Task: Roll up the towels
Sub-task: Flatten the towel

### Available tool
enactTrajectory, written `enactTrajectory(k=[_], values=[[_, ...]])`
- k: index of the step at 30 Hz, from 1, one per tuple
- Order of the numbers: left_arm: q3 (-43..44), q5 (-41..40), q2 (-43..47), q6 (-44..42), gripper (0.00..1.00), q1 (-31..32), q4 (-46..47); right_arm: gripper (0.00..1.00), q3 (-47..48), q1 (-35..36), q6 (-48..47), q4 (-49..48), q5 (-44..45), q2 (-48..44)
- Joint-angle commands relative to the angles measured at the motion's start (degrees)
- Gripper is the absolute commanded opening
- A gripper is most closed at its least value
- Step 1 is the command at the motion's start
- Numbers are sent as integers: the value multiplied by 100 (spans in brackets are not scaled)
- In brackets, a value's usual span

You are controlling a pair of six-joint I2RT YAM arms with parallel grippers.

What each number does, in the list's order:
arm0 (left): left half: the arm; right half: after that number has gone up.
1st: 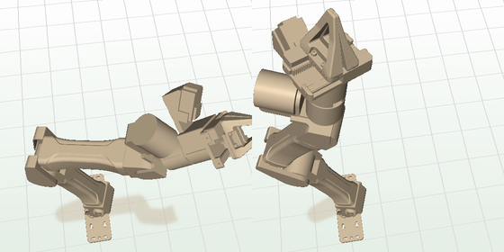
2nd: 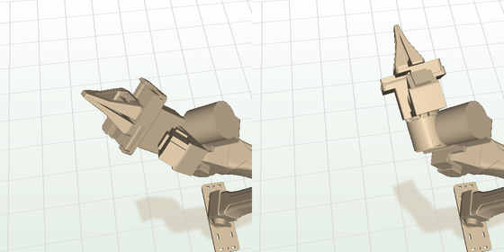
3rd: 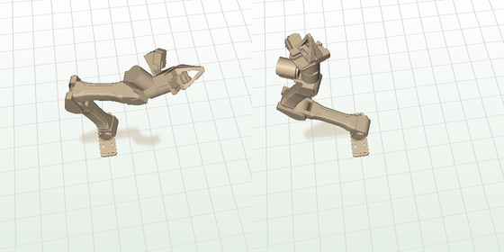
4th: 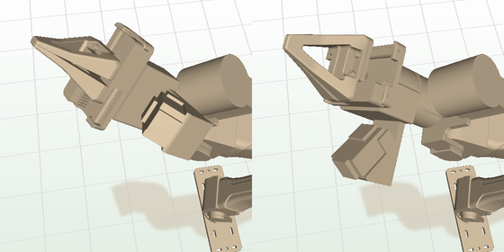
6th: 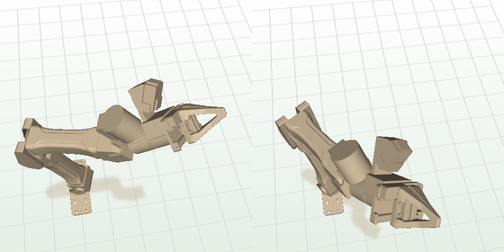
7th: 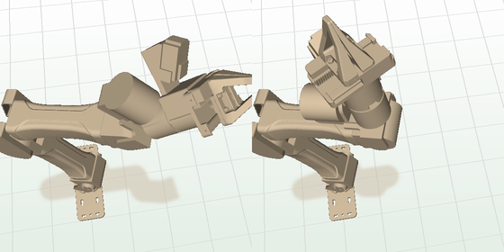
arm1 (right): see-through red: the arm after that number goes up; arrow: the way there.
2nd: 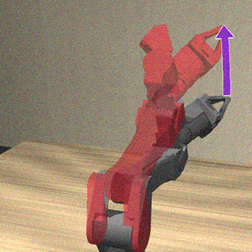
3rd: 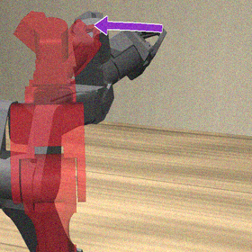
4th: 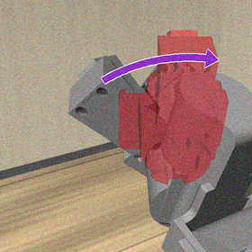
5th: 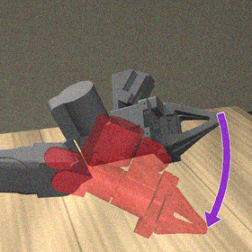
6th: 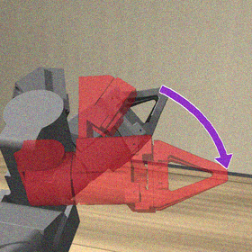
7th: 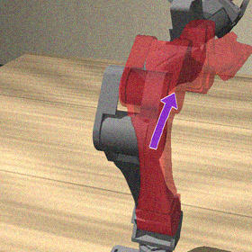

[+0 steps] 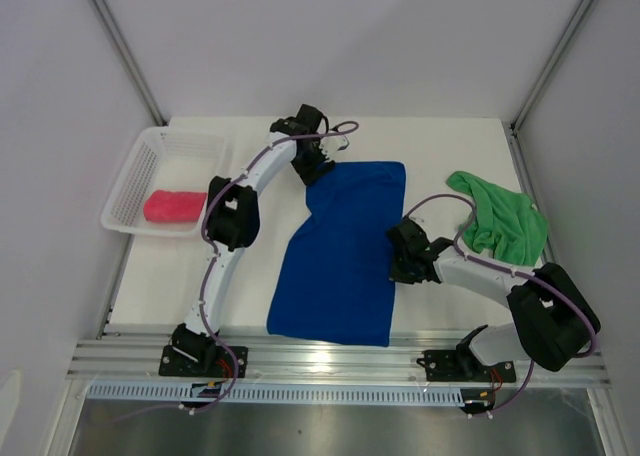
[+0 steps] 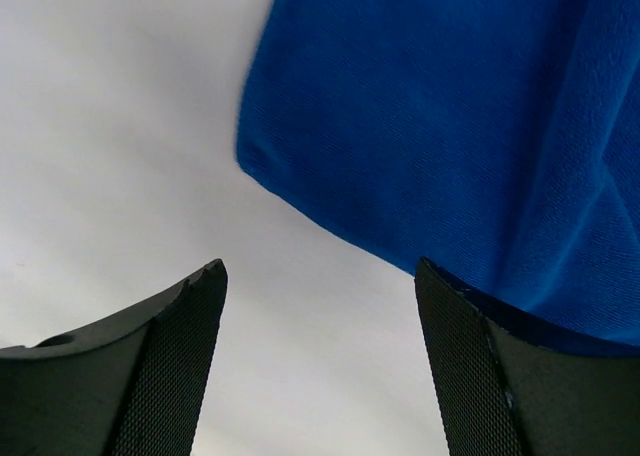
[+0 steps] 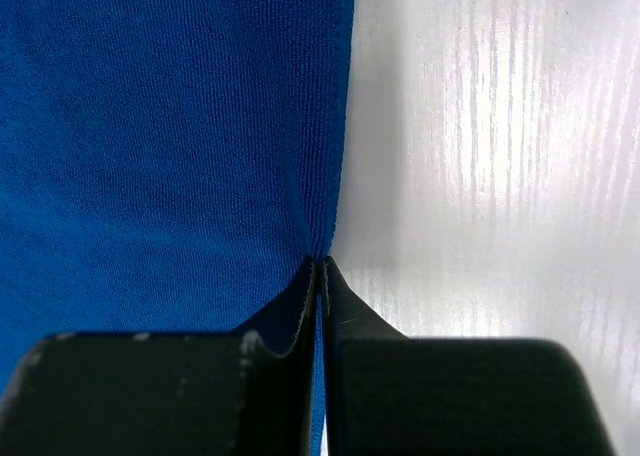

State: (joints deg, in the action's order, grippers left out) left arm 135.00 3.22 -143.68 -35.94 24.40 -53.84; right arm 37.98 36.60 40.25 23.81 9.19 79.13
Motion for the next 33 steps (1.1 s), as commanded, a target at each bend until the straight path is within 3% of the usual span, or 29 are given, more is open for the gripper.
enactTrajectory(k=[1, 9, 21, 24, 25, 26, 29, 33], values=[[-140, 116, 393, 368, 78, 3, -364, 0, -45, -56, -96, 281, 302, -161], [-510, 328, 920, 949, 79, -103, 462, 0, -45, -460, -307, 334, 241, -197], [-387, 65, 788, 1256, 76, -146, 612, 2, 122, -1023, -685, 659, 188, -372], [-448, 187, 972, 1449, 76, -321, 560, 18, 438, -1242, -930, 879, 232, -556], [-448, 222, 1043, 1511, 76, -383, 524, 35, 552, -1286, -1018, 932, 250, -600], [-439, 318, 1104, 1564, 76, -514, 463, 40, 901, -1287, -1237, 1045, 293, -627], [-579, 643, 1526, 1704, 77, -735, 208, 49, 1570, -1226, -1693, 968, 513, -601], [-1280, 934, 2237, 1915, 79, -1148, -11, 51, 3070, -989, -2317, 187, 426, 309]])
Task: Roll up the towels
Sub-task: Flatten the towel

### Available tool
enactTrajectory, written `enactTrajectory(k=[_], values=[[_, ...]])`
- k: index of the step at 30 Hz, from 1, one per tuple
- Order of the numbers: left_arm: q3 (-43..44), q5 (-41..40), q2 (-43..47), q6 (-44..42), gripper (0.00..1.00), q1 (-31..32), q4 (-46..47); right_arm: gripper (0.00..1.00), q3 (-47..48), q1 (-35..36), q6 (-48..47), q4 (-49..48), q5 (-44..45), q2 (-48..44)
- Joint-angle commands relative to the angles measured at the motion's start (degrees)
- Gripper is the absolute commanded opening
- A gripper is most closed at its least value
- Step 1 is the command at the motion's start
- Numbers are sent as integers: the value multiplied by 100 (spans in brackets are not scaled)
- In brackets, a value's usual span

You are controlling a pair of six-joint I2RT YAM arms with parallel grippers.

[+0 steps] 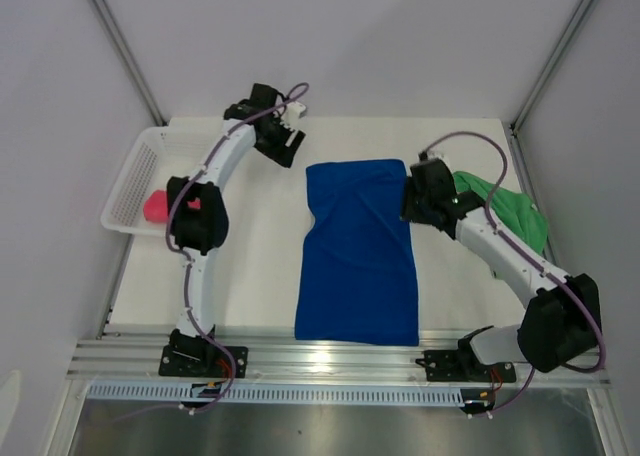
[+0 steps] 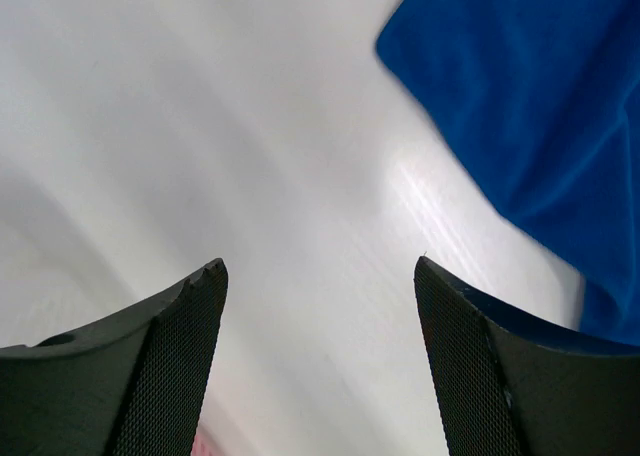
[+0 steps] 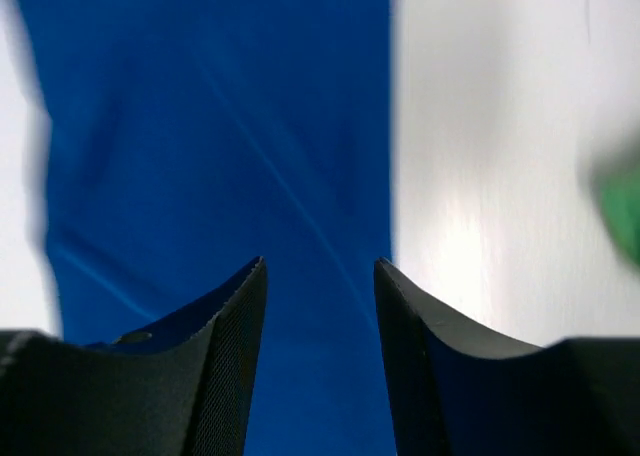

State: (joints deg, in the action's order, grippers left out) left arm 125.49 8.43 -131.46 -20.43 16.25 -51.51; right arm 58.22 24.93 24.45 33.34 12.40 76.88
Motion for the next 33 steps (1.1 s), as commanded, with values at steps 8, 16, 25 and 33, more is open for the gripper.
enactTrajectory(k=[8, 16, 25, 33], values=[[-2300, 1117, 2912, 417, 78, -1079, -325, 44, 4493, 749, -1118, -1541, -967, 4047], [-3478, 1187, 3864, 302, 80, -1422, 70, 38, 7677, 970, -863, -1295, -1091, 6988], [-3681, 1750, 3794, 381, 79, -1801, 158, 36, 7960, 1067, -371, -813, -829, 7737], [-3444, 1935, 3689, 390, 79, -1889, 97, 10, 7959, 1243, -265, -469, -458, 7745]])
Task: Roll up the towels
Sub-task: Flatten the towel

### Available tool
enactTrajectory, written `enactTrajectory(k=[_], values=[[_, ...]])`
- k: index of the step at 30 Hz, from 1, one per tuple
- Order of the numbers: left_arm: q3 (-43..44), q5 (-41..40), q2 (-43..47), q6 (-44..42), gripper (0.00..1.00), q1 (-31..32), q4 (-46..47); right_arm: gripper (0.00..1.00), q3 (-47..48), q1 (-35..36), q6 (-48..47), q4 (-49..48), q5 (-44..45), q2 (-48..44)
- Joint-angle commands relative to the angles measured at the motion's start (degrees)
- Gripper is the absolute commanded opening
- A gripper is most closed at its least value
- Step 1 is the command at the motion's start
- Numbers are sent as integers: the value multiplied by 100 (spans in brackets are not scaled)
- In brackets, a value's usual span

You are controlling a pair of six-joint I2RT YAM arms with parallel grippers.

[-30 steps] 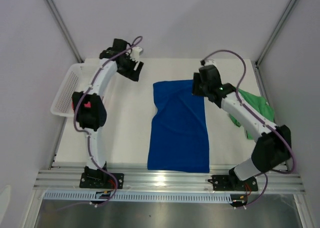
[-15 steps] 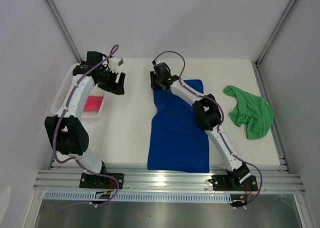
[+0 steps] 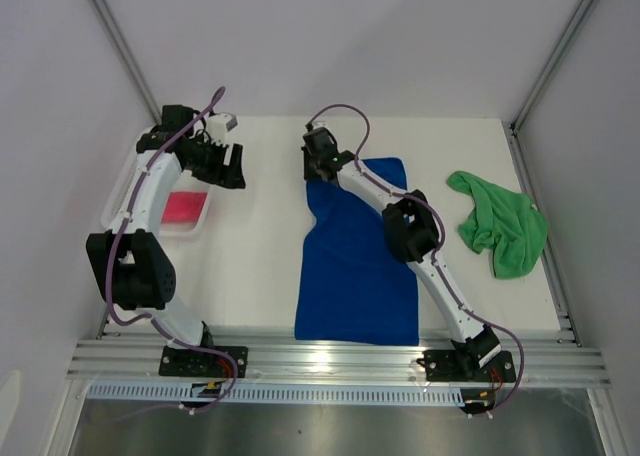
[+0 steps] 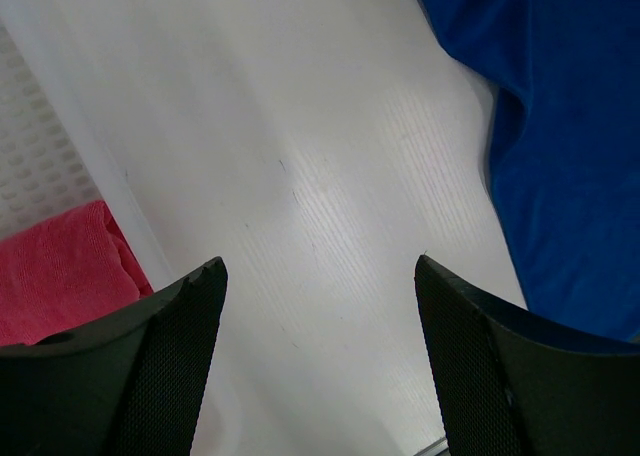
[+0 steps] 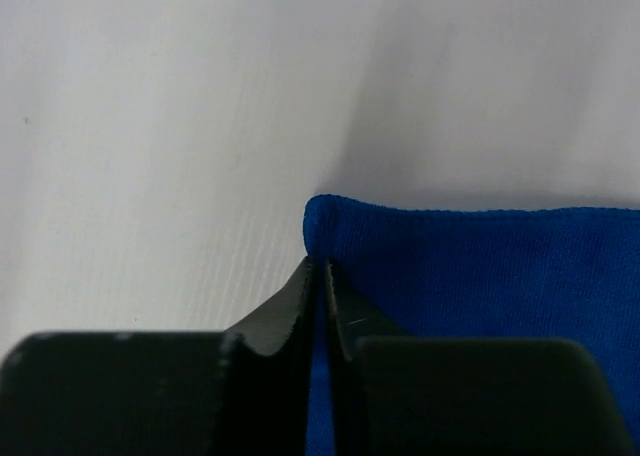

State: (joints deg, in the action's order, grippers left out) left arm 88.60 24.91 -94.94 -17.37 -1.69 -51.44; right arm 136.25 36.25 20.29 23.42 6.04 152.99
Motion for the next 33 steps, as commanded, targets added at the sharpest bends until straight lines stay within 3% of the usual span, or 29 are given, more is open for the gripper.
enactTrajectory(k=[1, 3, 12, 20, 22, 26, 28, 33], values=[[237, 287, 37, 84, 79, -112, 82, 6, 165, 102, 159, 523, 178, 161], [237, 287, 37, 84, 79, -147, 82, 0, 192, 93, 307, 436, 91, 187], [35, 304, 115, 67, 79, -288, 90, 0, 200, -294, 1924, -1356, -403, 398], [-9, 287, 89, 40, 79, -437, 90, 1, 605, -364, 2646, -1902, -499, 978], [-27, 296, 54, 31, 79, -472, 90, 8, 605, -390, 2655, -1946, -525, 1005], [26, 348, -16, 49, 79, -472, 55, 34, 587, -373, 2314, -2043, -806, 847], [96, 366, -60, 67, 79, -481, 20, 43, 544, -399, 2181, -2087, -850, 628], [254, 715, -34, 32, 79, -472, -199, 52, 456, -443, 1628, -2263, -1087, -13]])
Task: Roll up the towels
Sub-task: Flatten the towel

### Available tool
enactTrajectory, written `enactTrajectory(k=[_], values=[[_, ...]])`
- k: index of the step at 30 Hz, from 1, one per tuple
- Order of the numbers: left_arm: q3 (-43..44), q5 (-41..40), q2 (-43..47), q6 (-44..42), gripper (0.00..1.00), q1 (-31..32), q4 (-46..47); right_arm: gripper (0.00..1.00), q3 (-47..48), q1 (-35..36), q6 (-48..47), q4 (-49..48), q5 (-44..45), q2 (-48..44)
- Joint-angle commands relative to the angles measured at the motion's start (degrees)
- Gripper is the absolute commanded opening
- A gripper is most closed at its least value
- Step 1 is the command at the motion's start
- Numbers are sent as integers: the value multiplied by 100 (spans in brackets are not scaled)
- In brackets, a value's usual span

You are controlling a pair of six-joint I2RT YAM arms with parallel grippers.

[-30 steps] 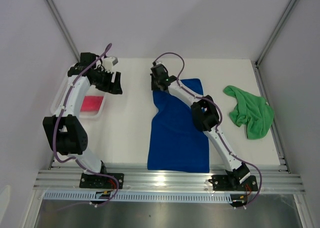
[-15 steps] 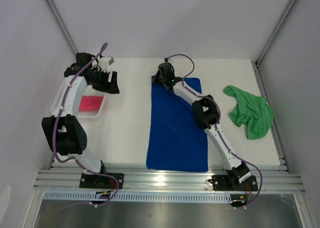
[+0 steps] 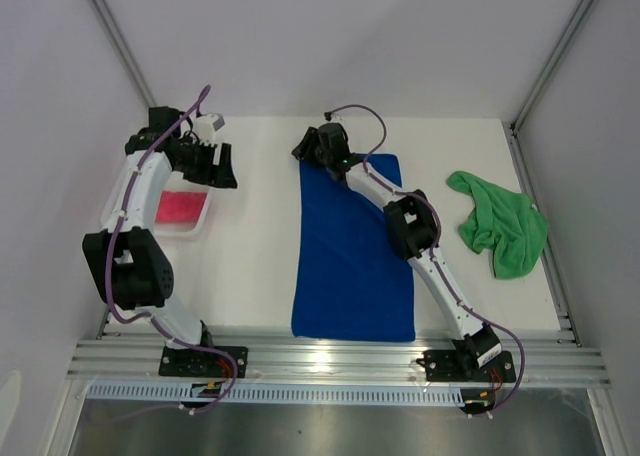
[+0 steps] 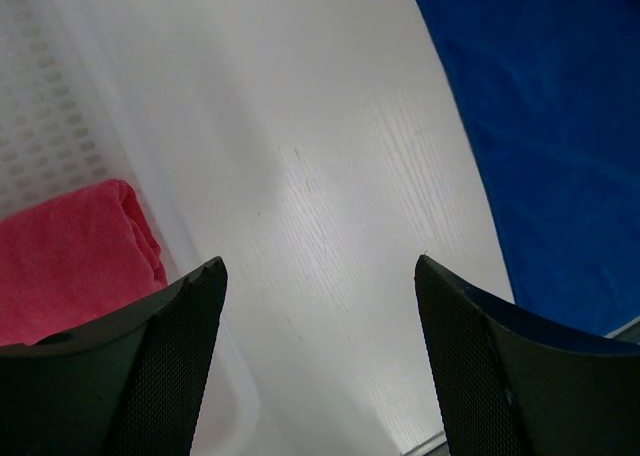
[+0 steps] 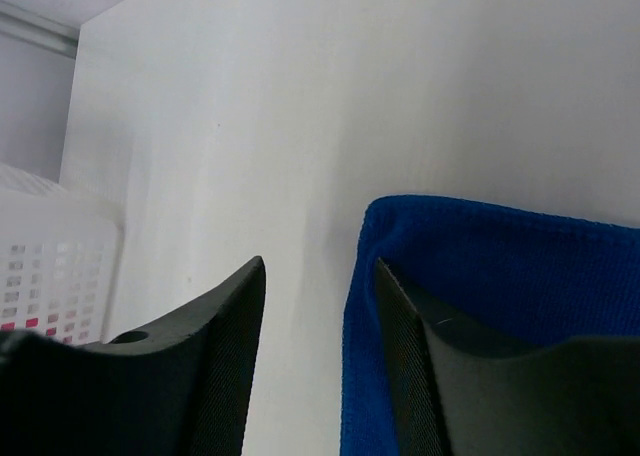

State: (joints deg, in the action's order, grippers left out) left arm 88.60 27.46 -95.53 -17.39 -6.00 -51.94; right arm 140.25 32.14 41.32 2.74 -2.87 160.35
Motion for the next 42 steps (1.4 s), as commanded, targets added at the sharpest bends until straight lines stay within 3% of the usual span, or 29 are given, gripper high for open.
enactTrajectory(k=[1, 6, 9, 10, 13, 17, 24, 33, 37, 42], values=[[281, 575, 43, 16, 78, -33, -193, 52, 29, -67, -580, -187, -231, -995], [141, 525, 271, -256, 75, 467, -360, 49, -663, -409, -1055, 226, -424, -1910], [-174, 155, 490, -493, 74, 1152, -378, 30, -1796, -778, -1503, 604, -162, -2648], [-289, -133, 535, -555, 73, 1345, -326, 16, -2138, -884, -1609, 639, 39, -2824], [-624, -425, 500, -687, 73, 2180, -264, 1, -3072, -1341, -1890, 946, 199, -3185], [-993, -873, 114, -687, 71, 3260, 95, 0, -3381, -1816, -2206, 1387, 8, -3098], [-1318, -989, -510, -757, 69, 4062, 763, 0, -3460, -2168, -2357, 877, -1188, -2703], [-1169, -1981, -1732, -485, 68, 4239, 615, 0, -3136, -2388, -1786, 1149, -680, -2123], [-1152, -2332, -1943, -441, 68, 4230, 589, 0, -2468, -2397, -1636, 1719, -408, -1631], [-1125, -2421, -1961, -485, 68, 4239, 606, 0, -2353, -2414, -1338, 1528, -354, -1533]])
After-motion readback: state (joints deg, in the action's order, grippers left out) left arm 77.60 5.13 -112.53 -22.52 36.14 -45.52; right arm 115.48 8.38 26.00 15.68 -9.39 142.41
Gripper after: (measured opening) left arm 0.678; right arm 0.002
